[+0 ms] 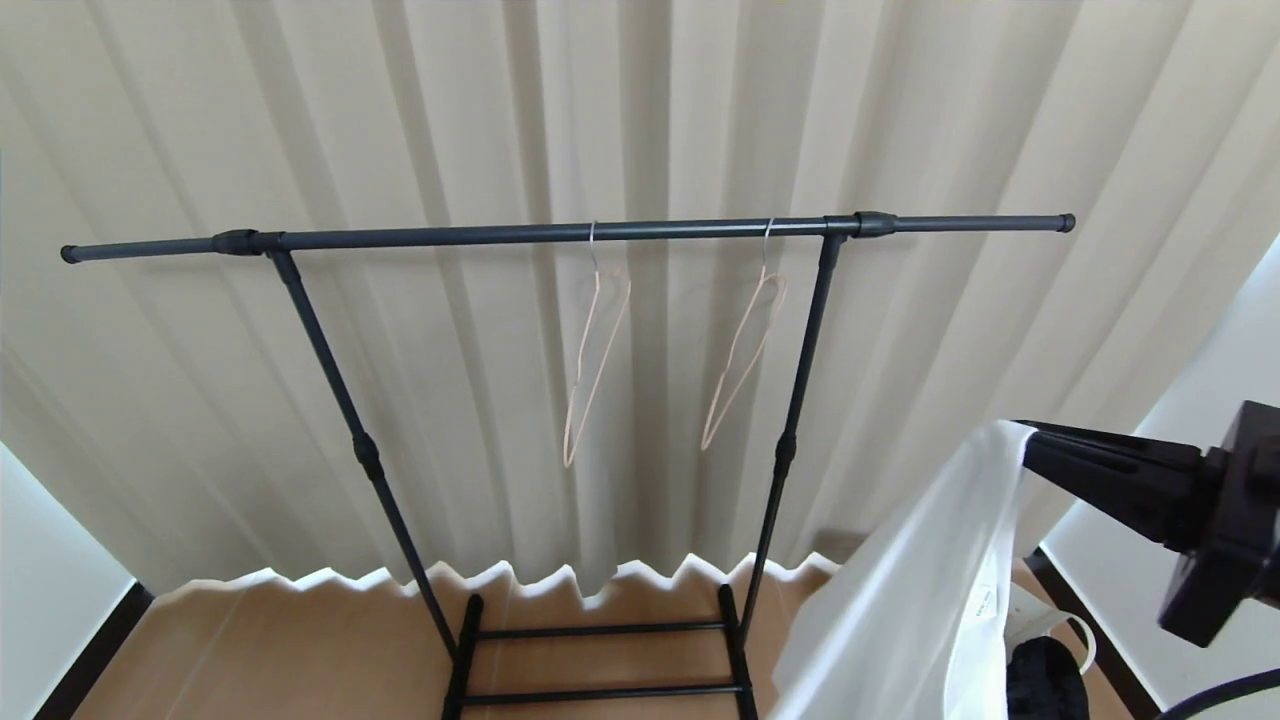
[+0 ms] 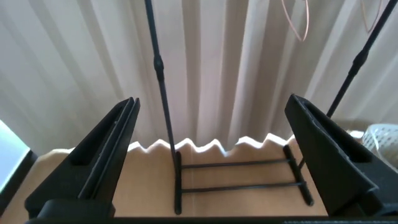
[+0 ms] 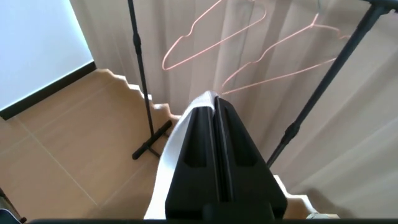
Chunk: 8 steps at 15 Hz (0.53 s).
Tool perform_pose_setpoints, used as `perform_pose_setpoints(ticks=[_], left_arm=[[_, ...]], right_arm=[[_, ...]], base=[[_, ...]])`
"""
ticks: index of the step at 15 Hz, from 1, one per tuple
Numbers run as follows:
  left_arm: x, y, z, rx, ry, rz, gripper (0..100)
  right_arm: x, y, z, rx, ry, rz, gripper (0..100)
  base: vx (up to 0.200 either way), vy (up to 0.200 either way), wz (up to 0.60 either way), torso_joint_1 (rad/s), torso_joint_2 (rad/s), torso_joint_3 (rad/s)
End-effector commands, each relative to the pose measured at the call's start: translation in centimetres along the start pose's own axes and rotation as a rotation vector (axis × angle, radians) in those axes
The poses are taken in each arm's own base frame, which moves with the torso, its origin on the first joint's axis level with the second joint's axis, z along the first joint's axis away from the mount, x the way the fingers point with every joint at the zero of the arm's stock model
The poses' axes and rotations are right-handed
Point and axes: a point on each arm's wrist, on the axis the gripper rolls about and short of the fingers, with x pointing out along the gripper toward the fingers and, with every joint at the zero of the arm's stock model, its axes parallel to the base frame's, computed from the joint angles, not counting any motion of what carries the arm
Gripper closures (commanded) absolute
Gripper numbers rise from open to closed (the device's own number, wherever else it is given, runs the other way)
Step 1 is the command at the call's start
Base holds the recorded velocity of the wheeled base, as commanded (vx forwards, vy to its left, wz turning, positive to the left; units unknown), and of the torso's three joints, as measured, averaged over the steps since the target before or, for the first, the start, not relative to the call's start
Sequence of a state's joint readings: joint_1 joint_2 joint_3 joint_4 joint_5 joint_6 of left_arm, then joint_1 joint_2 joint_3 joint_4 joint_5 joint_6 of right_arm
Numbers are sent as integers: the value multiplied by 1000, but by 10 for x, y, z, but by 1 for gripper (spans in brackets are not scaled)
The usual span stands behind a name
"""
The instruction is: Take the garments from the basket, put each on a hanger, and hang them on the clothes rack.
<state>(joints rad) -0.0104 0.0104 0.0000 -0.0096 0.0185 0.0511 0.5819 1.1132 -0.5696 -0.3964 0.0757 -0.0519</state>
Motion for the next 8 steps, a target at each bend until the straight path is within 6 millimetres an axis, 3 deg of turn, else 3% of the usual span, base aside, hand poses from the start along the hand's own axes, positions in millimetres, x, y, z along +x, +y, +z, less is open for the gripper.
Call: perform_pose_setpoints(ticks=[1, 2, 4, 6, 8], left_arm=[[19, 0, 3, 96, 241, -21, 0], [29, 0, 9, 128, 327, -47, 0], [67, 0, 56, 58, 387, -77, 0], [109, -8, 92, -11, 425, -155, 0], [143, -34, 112, -82, 472, -288, 0]], right_arm=[[70, -4, -8, 5, 111, -3, 100], [91, -6, -6, 2, 86, -30, 100], [114, -8, -7, 1, 33, -67, 100], [115, -4, -13, 47, -3, -54, 100], [117, -4, -8, 84, -65, -63, 100]], base=[[0, 0, 0, 0, 0, 0], [0, 0, 0, 0, 0, 0], [0, 0, 0, 0, 0, 0], [0, 0, 0, 0, 0, 0], [0, 0, 0, 0, 0, 0]])
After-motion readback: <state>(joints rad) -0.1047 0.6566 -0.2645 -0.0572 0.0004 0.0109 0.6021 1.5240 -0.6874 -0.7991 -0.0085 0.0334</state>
